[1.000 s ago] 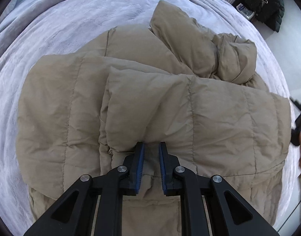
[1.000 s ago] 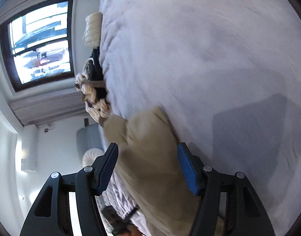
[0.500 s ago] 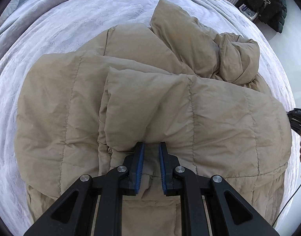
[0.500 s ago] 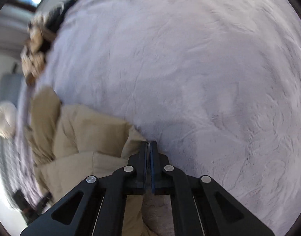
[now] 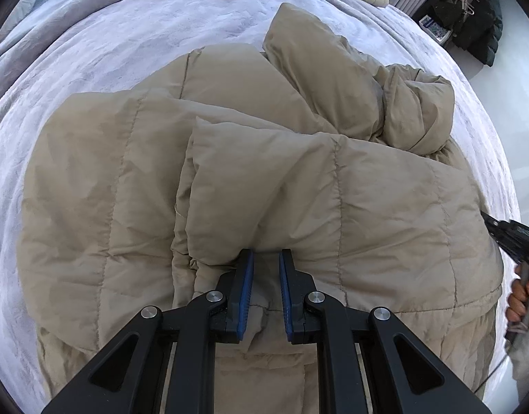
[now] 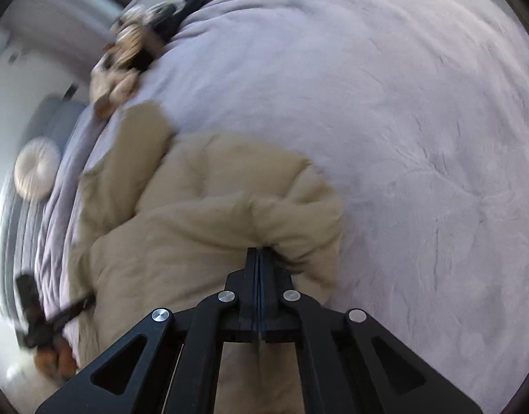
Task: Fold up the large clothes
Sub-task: 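Fold the hem up toward the collar with both tools, then open both tools and release the folded hem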
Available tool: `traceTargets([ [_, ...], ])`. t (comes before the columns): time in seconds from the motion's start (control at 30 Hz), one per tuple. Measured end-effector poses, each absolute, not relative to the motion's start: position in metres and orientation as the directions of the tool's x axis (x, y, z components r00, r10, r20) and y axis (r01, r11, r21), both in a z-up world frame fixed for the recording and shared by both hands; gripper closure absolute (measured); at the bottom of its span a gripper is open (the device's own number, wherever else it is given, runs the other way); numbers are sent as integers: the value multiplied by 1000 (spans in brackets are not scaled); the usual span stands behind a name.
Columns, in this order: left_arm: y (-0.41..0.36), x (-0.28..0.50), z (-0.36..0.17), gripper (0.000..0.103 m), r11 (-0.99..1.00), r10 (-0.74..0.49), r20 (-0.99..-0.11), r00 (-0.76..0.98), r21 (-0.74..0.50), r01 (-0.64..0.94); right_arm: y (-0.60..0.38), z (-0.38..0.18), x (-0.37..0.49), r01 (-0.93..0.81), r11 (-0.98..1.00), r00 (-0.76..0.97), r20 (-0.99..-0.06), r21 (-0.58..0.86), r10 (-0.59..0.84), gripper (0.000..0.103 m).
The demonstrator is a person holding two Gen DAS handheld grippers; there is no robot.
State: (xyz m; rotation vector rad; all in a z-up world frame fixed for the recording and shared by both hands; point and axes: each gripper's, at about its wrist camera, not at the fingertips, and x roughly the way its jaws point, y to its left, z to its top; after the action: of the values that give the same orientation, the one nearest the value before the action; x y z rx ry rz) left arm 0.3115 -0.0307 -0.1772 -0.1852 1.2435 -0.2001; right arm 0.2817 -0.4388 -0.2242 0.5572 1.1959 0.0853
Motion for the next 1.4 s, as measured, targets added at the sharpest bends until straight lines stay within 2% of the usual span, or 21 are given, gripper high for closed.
traceTargets([
  [0.33,-20,306,-161,86,965,-257,-909,329,-259,38,-475,-202,270,364,833,399,-878,416,265,103],
  [0.57,1,290,-133,86,968,-240,-900,363,-250,20,-469,-174,215,346,834,393,-874,429,285,103],
  [0.67,4,275,-130,86,974,-215,-911,351,-227,9,-466,-171,191,339,837,370,-879,430,301,100],
  [1.03,-11,216,-124,85,985,-165,-943,288,-170,9,-433,-164,138,271,853,280,-884,447,374,99],
  [1.1,-12,206,-123,45,988,-152,-947,283,-156,7,-428,-163,131,261,854,266,-884,451,386,93],
  [1.13,-12,201,-121,8,989,-140,-946,292,-146,-1,-426,-163,127,260,852,261,-883,454,391,89],
  [1.17,-11,195,-117,4,991,-125,-940,317,-134,-8,-424,-162,124,261,850,259,-881,458,395,75],
  [1.2,-11,191,-116,4,992,-120,-938,326,-128,-4,-422,-161,120,263,849,260,-881,459,396,58],
  [1.23,-10,187,-115,4,992,-119,-940,320,-124,4,-420,-159,116,262,848,264,-880,460,396,51],
  [1.4,-1,171,-119,2,995,-90,-952,292,-96,-6,-409,-153,100,264,846,261,-879,462,399,50],
])
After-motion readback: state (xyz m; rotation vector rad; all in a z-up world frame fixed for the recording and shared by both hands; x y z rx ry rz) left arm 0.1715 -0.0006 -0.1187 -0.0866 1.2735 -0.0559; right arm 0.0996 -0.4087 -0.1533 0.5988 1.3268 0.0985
